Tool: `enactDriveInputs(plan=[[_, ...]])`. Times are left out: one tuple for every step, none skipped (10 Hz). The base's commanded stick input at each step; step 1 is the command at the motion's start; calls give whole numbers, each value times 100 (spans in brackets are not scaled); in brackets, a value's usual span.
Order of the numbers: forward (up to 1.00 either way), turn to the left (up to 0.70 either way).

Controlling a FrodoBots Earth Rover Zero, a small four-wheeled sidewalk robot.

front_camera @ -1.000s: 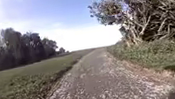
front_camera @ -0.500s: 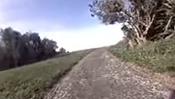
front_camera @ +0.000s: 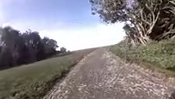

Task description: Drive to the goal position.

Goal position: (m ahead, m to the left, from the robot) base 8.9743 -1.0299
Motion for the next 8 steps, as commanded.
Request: enactDriveInputs(plan=[[70, 0], [70, 0], [70, 0], [70, 0], [70, 1], [70, 0], [70, 0], [70, 0]])
